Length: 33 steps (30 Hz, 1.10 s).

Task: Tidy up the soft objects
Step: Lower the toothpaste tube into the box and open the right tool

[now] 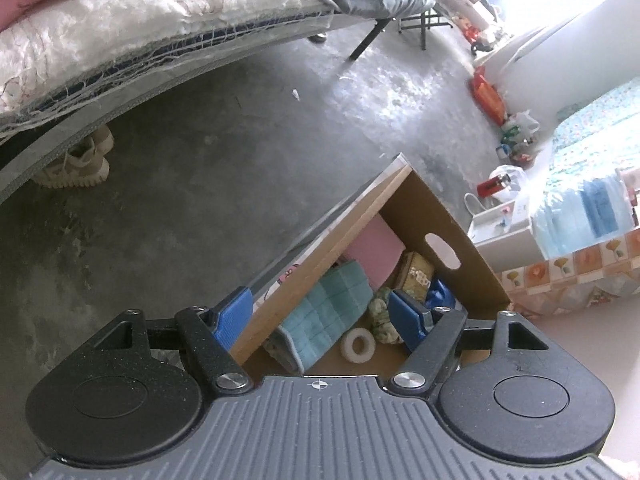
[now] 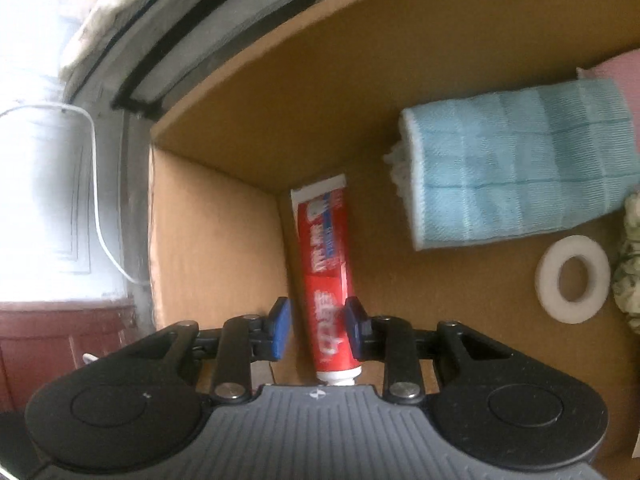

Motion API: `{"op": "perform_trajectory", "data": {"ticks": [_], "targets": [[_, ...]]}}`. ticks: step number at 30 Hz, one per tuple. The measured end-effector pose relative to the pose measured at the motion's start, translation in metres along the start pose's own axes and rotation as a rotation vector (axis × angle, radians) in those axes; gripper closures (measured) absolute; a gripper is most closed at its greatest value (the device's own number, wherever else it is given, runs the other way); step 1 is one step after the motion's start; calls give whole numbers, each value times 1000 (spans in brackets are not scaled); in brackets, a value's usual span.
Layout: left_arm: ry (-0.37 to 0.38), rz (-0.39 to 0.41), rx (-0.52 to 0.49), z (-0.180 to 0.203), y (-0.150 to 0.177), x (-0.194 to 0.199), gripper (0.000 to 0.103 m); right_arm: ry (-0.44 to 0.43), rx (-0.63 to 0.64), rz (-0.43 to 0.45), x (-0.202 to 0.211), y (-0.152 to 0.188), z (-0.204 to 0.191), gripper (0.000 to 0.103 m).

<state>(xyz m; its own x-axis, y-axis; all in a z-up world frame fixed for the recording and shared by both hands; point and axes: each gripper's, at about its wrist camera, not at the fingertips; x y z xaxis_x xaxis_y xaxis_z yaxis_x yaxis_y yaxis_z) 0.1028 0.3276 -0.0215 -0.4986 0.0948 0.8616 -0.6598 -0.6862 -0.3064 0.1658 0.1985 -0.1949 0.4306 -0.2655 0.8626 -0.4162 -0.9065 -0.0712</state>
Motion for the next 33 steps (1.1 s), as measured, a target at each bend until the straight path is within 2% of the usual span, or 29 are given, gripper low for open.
{"op": "perform_trajectory", "data": {"ticks": [6,9,14,19,23,25,26,27,30,33], "targets": [[-2,11,-16,7,1,0,28,-34,-64,96,2,4,14,71],[-1,10,-19,10,4,-1,28,-32,-87,98,-13,10,18,70],[-10,4,-32,15,7,-4,28,-79,-101,103,-20,13,19,70],[-17,8,-42,24,11,-4,28,-65,-144,173,11,27,25,70],[-25,21,-57,39,16,-3,28,-55,-188,293,62,63,22,68],[-31,24,-70,50,21,-2,28,-57,-227,369,87,88,17,59],[-31,22,-76,57,25,-2,28,-56,-245,406,97,102,15,51],[-30,20,-82,63,29,-2,28,-51,-268,444,104,114,7,49],[-27,11,-117,86,44,-3,28,-44,-349,537,126,165,-5,48],[-47,4,-171,114,64,-4,28,-67,-459,593,138,207,-11,48]]}}
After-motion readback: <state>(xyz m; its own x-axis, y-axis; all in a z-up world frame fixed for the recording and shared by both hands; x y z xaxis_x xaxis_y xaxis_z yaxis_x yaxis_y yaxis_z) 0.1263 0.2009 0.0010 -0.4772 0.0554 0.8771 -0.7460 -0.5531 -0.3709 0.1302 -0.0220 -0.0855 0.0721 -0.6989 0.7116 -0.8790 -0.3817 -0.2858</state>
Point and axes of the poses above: each gripper's, at about its wrist camera, not at the fingertips, and x roughly against the way its jaws point, z to its right, y to its underside, and after that the axes turned 3 degrees about -y, right-handed
